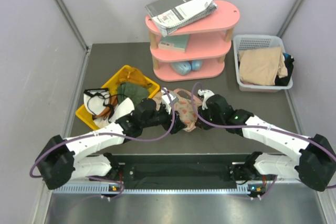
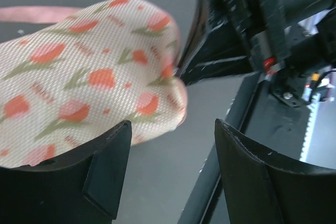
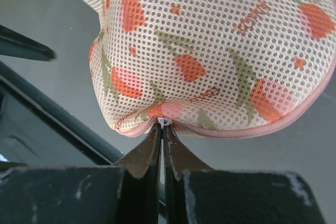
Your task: Unzip the laundry bag and remove the bra
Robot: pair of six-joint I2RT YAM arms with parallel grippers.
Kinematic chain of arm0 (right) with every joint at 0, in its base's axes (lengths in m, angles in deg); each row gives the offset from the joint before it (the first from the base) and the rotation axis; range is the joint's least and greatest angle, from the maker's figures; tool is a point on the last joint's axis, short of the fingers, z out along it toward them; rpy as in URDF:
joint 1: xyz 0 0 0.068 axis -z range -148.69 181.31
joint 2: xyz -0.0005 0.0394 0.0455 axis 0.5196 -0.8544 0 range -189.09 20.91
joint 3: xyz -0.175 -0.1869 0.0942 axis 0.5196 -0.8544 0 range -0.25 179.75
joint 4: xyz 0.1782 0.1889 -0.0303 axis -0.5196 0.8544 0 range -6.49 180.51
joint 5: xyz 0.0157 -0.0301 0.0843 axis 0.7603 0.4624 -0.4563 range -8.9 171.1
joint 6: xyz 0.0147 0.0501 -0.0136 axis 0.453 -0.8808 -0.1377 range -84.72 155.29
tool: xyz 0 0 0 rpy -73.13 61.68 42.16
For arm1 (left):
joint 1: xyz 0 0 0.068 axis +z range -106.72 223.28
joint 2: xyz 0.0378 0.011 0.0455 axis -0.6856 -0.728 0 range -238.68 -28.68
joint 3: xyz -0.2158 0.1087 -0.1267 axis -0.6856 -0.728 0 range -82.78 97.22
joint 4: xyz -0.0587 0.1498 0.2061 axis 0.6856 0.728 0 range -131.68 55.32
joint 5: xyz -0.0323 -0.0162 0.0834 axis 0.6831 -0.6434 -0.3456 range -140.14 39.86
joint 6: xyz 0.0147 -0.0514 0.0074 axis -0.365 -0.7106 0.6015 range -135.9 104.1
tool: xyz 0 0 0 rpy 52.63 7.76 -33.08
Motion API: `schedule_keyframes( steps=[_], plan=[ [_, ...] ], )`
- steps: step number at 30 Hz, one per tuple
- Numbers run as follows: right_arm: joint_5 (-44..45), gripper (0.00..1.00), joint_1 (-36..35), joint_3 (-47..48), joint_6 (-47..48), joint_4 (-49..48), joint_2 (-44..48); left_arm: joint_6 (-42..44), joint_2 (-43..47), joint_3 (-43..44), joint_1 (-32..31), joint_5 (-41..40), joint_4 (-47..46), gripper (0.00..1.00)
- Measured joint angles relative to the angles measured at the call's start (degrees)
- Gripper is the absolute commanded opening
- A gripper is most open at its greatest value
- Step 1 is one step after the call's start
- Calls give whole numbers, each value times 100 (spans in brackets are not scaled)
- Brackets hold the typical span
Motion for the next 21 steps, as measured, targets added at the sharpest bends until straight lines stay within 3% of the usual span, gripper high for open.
schedule_keyframes(
  steps=[13,17,21],
  plan=[
    [-26,0,-240,-175,-354,-157,129,-306,-1117,-11,-332,197,-835,67],
    [-24,0,-249,-197,-393,-151,205,-306,-1325,2,-374,173,-896,61],
    [-22,0,-254,-254,-409,-129,271,-310,-1510,11,-402,94,-1016,27]
  ],
)
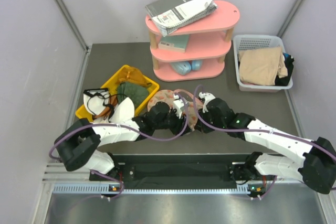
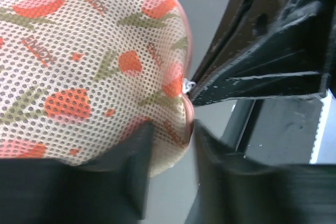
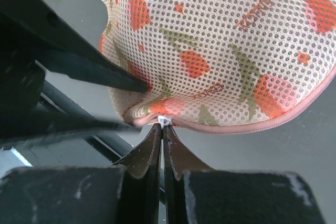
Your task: Unzip the laundry bag and remove the bra
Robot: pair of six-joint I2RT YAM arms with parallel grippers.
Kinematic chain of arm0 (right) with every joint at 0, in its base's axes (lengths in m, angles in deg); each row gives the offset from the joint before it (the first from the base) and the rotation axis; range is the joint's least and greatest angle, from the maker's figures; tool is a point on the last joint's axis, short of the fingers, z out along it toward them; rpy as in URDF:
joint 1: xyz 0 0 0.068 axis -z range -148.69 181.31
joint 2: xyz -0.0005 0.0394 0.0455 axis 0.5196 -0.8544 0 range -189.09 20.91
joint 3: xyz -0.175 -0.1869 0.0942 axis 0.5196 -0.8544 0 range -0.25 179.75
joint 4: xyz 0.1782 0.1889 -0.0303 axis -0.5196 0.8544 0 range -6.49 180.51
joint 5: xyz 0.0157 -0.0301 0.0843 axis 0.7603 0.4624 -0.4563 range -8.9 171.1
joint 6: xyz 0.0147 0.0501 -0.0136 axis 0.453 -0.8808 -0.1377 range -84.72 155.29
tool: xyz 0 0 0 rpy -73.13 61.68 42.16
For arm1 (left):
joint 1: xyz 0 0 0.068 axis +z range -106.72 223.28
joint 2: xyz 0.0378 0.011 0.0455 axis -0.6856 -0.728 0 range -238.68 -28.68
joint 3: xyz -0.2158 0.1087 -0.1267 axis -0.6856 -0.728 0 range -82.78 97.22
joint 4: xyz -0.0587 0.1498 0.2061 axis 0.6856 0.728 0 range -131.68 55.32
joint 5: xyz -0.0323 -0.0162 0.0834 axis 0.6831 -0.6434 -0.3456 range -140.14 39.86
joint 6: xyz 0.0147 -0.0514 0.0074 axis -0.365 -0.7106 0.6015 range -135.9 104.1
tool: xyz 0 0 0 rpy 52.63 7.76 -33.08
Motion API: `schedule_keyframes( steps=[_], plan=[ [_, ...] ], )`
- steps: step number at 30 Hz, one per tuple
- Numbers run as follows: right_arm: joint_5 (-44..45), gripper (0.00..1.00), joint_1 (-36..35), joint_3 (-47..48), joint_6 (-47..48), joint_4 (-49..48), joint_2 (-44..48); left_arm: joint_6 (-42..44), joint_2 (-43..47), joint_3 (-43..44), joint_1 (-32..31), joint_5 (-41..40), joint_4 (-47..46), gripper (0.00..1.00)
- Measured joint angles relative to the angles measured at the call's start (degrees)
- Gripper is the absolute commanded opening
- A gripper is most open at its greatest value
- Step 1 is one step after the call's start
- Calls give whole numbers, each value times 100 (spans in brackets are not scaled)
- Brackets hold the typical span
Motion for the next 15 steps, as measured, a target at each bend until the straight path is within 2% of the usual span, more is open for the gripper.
schedule_keyframes(
  steps=[3,4,15],
  plan=[
    [0,0,-17,-2,-2,4,4,-7,-103,2,-22,-42,-46,10],
    [0,0,-17,-4,-4,7,4,-20,-127,2,-31,-50,-59,0],
    [13,0,-20,-37,-87,55,57,-9,-192,2,-61,-160,-96,0]
  ],
)
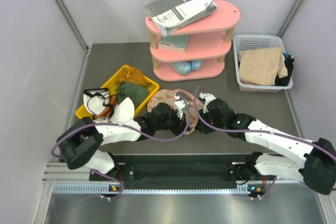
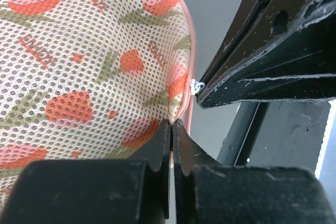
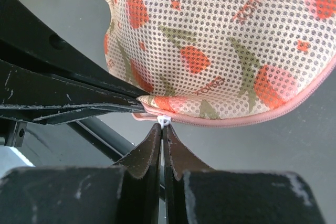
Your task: Unzip the laundry bag and remove the bra
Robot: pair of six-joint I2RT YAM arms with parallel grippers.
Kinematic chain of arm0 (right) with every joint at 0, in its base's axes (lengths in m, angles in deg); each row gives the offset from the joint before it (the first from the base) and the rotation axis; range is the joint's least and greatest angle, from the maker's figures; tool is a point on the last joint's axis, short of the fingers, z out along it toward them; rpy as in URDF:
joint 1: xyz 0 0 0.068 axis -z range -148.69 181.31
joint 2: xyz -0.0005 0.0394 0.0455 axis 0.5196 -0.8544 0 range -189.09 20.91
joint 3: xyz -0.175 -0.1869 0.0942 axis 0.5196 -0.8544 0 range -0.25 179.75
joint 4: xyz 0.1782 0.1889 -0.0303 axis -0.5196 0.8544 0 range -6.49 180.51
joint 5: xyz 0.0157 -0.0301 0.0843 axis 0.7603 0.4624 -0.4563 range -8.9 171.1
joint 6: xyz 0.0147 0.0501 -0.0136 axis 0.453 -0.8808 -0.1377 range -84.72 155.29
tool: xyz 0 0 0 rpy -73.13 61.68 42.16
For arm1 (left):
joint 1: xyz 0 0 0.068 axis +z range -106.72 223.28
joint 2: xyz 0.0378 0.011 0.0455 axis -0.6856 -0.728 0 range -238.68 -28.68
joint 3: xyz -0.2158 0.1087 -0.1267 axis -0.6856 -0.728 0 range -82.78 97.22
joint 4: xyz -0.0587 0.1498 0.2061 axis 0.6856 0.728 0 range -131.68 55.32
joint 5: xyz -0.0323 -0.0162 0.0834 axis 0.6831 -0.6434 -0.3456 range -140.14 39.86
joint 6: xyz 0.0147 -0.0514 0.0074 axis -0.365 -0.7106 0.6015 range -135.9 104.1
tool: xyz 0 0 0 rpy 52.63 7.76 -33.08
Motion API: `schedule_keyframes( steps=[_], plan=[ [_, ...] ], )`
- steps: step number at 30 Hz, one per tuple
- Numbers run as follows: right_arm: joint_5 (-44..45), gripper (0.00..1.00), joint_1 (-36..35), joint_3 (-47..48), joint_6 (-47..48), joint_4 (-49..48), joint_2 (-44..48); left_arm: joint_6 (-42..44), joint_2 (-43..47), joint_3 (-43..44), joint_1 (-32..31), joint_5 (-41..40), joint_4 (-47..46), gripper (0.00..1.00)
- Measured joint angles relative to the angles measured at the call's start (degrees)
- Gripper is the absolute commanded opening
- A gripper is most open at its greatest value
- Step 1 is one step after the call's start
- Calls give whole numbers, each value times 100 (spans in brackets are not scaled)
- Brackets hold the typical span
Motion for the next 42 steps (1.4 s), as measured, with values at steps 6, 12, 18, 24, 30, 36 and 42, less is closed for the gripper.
schedule_keyframes(
  steps=[6,12,18,24,30,36,42],
  plan=[
    [149,0,-2,0,9,192,37,-2,26,-85,-2,-24,-44,0],
    [330,0,103,0,131,407,105,-15,278,-302,-7,-109,-26,0],
    [396,0,297,0,297,490,131,-22,704,-509,-7,-238,83,10],
    [393,0,313,0,411,490,129,-177,953,-573,-7,-498,415,67],
    [350,0,315,-4,415,490,144,-446,1451,-568,-7,-1556,1244,85],
    [225,0,315,-177,413,490,315,-1099,1639,-557,293,-2487,1698,89],
    [118,0,297,-262,385,472,459,-1484,1182,-566,553,-2680,1725,89]
  ],
)
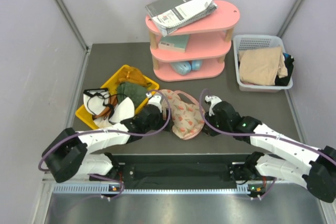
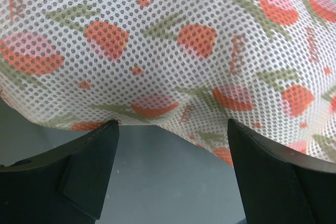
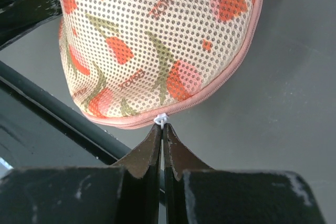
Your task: Unzip the laundry bag and remove the bra
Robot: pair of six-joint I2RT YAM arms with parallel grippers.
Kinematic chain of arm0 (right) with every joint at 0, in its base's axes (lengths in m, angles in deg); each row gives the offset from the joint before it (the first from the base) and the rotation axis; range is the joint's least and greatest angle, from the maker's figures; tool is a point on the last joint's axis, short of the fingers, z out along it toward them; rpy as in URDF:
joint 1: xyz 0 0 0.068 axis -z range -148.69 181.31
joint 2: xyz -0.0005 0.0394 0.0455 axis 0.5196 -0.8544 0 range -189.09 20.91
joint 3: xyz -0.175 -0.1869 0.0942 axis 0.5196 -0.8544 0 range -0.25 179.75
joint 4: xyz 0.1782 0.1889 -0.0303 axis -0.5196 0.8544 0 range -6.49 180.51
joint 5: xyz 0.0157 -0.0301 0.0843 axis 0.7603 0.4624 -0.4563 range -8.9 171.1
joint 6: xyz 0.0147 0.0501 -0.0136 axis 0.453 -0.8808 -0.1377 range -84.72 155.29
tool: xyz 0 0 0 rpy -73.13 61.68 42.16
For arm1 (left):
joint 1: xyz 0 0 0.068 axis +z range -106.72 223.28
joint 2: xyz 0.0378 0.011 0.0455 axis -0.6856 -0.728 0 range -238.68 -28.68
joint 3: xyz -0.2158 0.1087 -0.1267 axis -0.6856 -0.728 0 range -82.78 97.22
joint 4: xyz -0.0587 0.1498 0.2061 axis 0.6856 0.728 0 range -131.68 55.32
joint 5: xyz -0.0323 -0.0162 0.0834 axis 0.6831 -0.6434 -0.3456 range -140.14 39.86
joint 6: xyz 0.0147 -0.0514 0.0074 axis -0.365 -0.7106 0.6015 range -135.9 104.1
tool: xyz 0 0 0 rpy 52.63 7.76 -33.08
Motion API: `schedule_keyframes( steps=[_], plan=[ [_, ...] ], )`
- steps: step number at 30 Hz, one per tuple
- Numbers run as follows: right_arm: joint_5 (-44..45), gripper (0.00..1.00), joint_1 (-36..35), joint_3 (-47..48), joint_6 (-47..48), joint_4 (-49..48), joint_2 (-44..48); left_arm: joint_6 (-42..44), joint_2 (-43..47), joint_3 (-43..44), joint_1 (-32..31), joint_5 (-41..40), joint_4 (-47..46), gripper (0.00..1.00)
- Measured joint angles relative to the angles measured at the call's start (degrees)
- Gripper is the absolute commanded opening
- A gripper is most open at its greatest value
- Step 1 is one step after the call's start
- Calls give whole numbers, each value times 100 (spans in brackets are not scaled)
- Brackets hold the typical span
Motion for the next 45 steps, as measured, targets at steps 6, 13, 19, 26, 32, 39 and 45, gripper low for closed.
schedule_keyframes(
  steps=[6,13,19,26,32,39,45],
  plan=[
    [-151,0,-168,-291,-195,-122,118,101,-444,9,59,199,-511,89],
    [-334,0,-553,-411,-487,-472,39,750,-1200,514,74,632,-911,89],
    [-461,0,-726,-411,-673,-953,-313,1156,-1394,951,85,601,-962,90],
    [-490,0,-824,-404,-741,-1338,-756,951,-535,772,83,435,-699,89],
    [-487,0,-828,-302,-743,-1456,-929,81,752,-149,79,640,-645,89],
    [-483,0,-901,-203,-745,-1641,-1102,-887,1451,-966,79,1097,-831,87],
    [-476,0,-988,-203,-769,-1742,-1141,-1543,1469,-1456,76,1342,-1331,87]
  ],
)
